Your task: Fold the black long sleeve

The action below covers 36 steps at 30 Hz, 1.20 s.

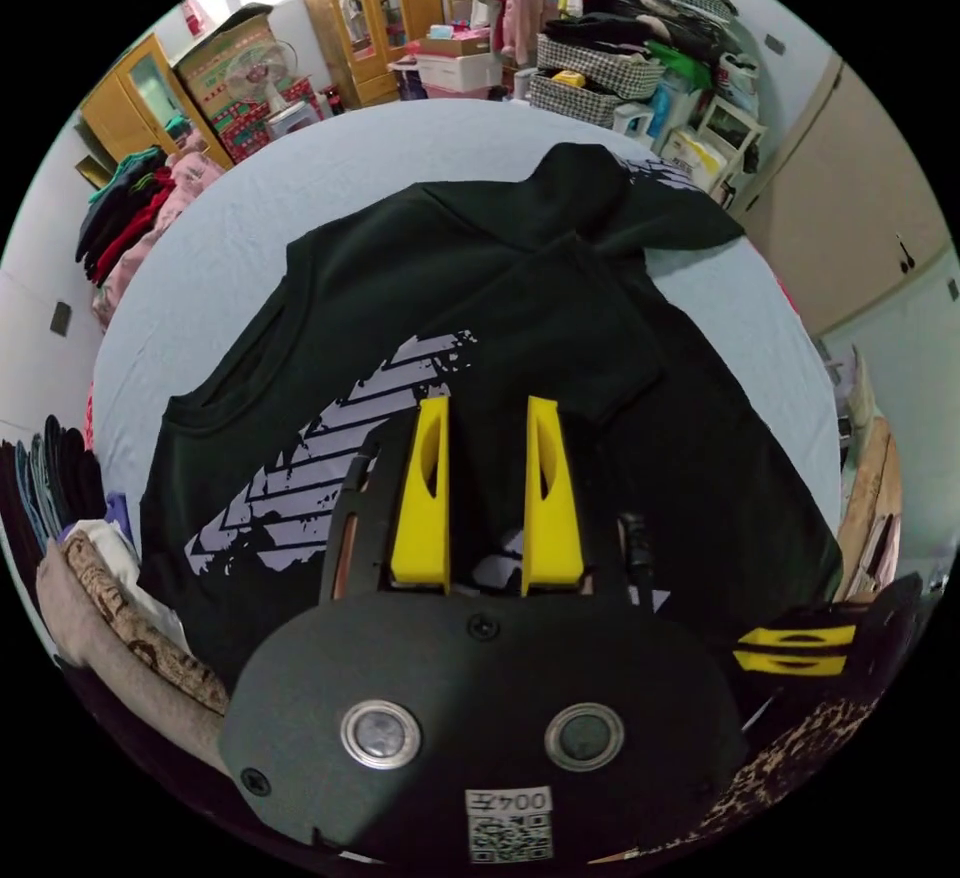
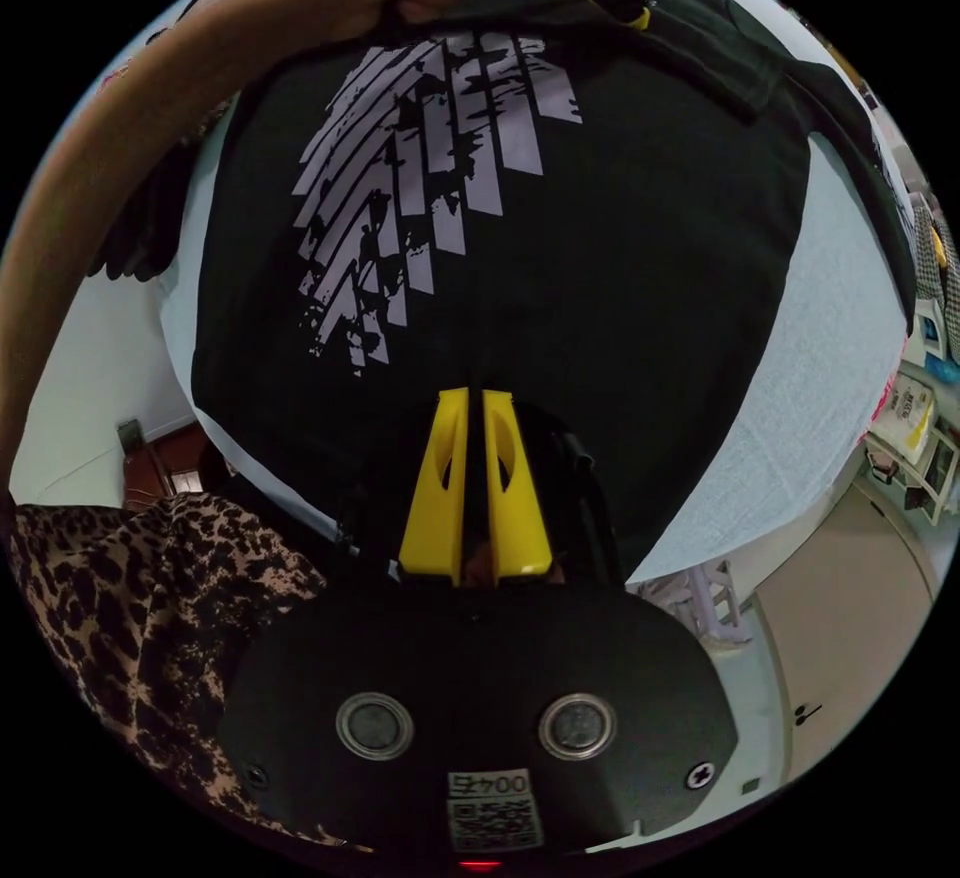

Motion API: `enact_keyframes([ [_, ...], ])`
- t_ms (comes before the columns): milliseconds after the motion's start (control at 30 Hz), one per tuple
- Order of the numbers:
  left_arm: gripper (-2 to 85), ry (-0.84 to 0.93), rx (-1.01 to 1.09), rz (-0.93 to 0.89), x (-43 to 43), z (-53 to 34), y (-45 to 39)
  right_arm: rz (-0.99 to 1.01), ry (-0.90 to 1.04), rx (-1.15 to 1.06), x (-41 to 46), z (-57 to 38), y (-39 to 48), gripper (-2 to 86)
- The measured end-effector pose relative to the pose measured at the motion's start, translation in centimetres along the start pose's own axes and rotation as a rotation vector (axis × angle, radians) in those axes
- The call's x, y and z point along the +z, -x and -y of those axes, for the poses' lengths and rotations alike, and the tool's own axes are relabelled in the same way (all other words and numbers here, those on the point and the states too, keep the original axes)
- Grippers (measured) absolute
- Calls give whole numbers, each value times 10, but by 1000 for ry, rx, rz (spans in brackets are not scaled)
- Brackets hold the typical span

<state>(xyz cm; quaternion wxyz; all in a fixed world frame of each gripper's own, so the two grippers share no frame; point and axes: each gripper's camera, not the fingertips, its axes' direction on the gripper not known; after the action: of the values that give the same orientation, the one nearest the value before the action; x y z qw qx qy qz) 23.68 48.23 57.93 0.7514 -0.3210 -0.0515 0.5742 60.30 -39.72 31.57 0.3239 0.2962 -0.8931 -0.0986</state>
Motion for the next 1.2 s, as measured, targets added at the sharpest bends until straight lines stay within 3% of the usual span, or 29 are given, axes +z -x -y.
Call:
enact_keyframes([
  [200,118,45,-2,-47,1,20,7,-84,17,-24,2,3,14,37],
  [300,120,-19,66,-60,-27,2,3,-99,19,-16,3,4,17,37],
  [467,118,-137,-26,160,-82,-112,32,-54,3,-11,4,1,12,35],
  [667,115,34,-157,422,-80,-216,78,-56,-16,-23,6,-3,12,31],
  [967,24,164,-93,550,-54,-233,87,20,-6,-8,9,-3,2,32],
  [1200,25,174,-68,529,-56,-238,88,-9,-24,-1,13,-7,7,35],
])
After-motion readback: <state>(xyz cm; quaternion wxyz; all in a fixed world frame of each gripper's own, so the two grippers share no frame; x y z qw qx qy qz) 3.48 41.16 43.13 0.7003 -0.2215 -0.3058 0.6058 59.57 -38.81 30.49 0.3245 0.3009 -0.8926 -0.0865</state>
